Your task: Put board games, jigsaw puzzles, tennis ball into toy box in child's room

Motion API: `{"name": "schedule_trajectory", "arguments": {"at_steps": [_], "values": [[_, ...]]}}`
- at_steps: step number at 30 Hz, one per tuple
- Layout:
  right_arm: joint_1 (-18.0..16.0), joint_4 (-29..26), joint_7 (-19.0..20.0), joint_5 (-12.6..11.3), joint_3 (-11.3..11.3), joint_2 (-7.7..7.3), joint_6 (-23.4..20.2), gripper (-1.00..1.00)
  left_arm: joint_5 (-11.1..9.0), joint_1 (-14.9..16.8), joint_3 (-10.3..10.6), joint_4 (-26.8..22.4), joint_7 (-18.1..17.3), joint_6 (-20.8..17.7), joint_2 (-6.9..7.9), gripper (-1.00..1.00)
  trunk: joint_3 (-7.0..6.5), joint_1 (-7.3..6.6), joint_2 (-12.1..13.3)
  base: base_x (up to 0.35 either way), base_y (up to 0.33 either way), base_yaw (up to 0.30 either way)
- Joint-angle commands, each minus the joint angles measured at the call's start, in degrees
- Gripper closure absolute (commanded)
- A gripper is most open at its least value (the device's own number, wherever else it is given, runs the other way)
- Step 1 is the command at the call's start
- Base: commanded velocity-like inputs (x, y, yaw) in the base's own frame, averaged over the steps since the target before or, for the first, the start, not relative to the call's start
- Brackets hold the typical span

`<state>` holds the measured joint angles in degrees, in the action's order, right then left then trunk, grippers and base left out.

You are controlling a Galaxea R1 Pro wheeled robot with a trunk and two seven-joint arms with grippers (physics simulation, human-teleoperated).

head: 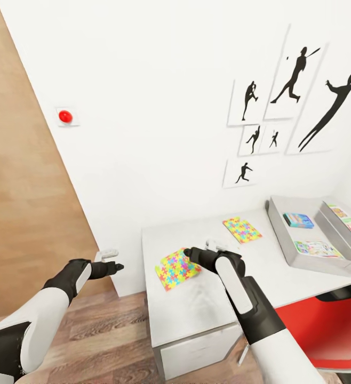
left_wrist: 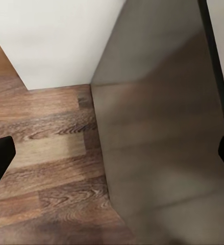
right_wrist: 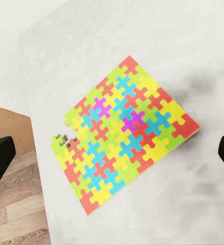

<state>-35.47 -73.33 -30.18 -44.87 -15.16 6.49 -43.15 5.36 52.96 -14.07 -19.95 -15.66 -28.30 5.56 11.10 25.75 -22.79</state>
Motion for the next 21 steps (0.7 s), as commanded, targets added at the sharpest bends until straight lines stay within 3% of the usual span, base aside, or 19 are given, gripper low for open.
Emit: {"name": "schedule_trajectory", "arguments": {"at_steps": [1,5,10,16,21], "values": [[-2.07,-0.17,-0.69,-0.67,0.79,0.12,-1.60,-1.00,0.55,0.05,-0.46,-0.08,-0.51,-0.31,0.00,-1.00,0.22,0.03,-0.13,0.000,0.000,0.000],[-8.79,1.29,-0.88,-0.72,1.98,0.74,-8.65,-1.00,0.53,0.06,-0.50,-0.08,-1.21,-0.28,0.11,-1.00,0.60,0.03,-0.13,0.000,0.000,0.000],[-15.60,5.82,-0.96,-0.74,2.44,0.95,-12.57,-1.00,0.53,0.07,-0.52,-0.08,-1.97,-0.27,0.20,-1.00,1.07,0.03,-0.13,0.000,0.000,0.000],[-20.94,16.55,-0.93,-0.69,4.32,1.01,-12.74,-1.00,0.53,0.07,-0.52,-0.08,-2.15,-0.27,0.29,-1.00,1.64,0.03,-0.13,0.000,0.000,0.000],[-24.60,26.77,-0.75,-0.66,4.95,1.01,-9.91,-1.00,0.53,0.11,-0.55,-0.08,-2.31,-0.31,0.44,-1.00,2.11,0.03,-0.13,0.000,0.000,0.000]]}}
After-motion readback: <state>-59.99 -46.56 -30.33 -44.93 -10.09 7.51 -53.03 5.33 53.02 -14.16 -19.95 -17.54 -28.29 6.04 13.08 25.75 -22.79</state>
